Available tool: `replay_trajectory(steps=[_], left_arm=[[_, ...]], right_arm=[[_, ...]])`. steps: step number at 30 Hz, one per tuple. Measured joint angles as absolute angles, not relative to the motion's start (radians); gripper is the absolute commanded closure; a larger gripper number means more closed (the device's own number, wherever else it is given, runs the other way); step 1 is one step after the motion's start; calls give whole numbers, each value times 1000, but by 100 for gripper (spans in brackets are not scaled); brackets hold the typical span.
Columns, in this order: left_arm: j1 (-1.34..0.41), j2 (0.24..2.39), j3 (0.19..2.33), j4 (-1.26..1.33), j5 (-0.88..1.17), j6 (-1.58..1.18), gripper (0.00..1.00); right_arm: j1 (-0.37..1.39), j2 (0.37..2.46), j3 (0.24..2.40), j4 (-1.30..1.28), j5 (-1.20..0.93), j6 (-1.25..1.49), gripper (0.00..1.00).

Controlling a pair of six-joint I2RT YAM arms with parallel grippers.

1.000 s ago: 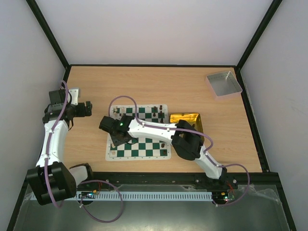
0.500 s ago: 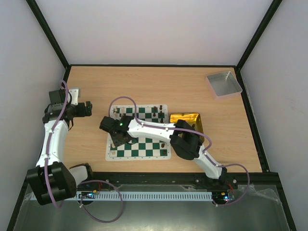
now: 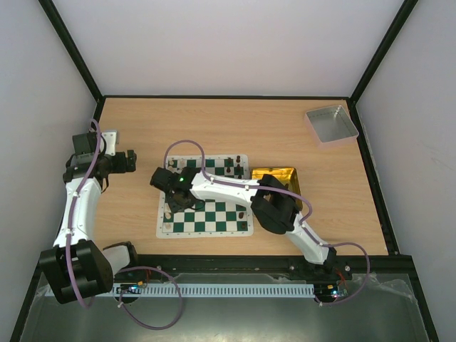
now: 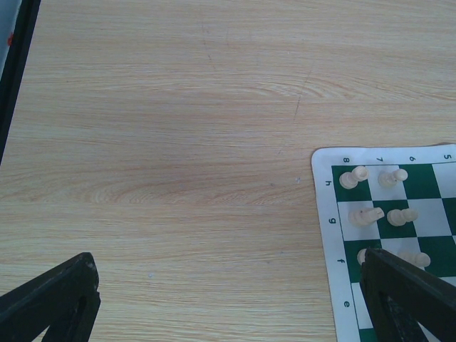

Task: Set up the chess pieces on the board
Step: Place the chess piece on the chessboard.

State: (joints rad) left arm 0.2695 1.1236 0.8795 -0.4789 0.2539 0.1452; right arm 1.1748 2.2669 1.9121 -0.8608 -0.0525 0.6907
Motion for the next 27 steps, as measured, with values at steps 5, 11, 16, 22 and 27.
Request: replay_trajectory(steps=[5,11,16,22,27], left_arm=[[270,1124,879,-479,254,146,1],[270,1124,879,-479,254,146,1],[270,1124,879,-479,254,146,1],[270,1124,879,-479,255,146,1],[270,1124,879,-479,255,146,1]], right_arm=[[1174,2276,1912,-854,-62,688,94],[1174,2287,1912,-851,-75,685,94],[1174,2292,1912,-847,-81,684,93],[1173,2296,1916,-843,-87,683,83],[1173,2296,1917,-842,-90,682,63]])
